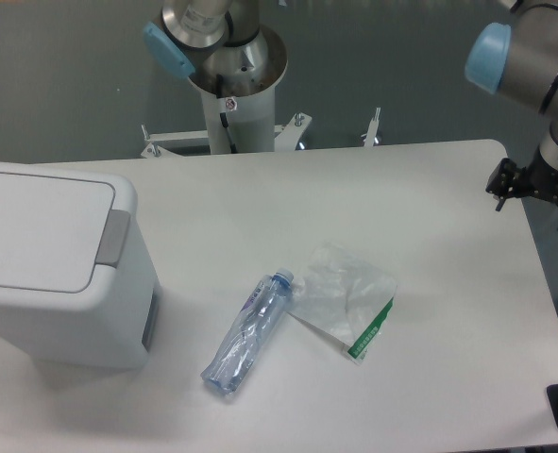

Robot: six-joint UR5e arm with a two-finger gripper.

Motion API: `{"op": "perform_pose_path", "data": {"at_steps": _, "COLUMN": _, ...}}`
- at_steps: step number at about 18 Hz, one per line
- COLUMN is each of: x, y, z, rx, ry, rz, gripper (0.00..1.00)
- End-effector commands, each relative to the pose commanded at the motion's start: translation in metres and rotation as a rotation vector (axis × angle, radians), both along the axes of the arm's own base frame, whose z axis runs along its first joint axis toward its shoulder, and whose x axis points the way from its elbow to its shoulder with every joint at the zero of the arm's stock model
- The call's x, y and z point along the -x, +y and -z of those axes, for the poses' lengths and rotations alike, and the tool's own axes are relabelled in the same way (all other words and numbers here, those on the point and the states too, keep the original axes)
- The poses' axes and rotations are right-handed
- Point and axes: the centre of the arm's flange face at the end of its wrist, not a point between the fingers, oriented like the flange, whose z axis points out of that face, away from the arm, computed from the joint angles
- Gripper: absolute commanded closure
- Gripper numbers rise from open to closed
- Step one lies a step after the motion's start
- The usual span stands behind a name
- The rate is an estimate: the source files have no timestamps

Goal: Open the trash can

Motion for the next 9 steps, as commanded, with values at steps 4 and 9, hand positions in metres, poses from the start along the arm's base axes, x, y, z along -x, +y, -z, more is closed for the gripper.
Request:
{"op": "perform_pose_path", "data": {"at_steps": 4, "x": -0.003, "y": 0.001, "z": -0.004, "rx": -0.002, "ry": 0.001, "rz": -0.001, "gripper": 0.0}}
{"op": "perform_pose_path", "data": {"at_steps": 9, "x": -0.033, "y": 0.037, "z": -0.015, "rx": -0.009, "ry": -0.057, "rz": -0.131, "gripper": 0.0}}
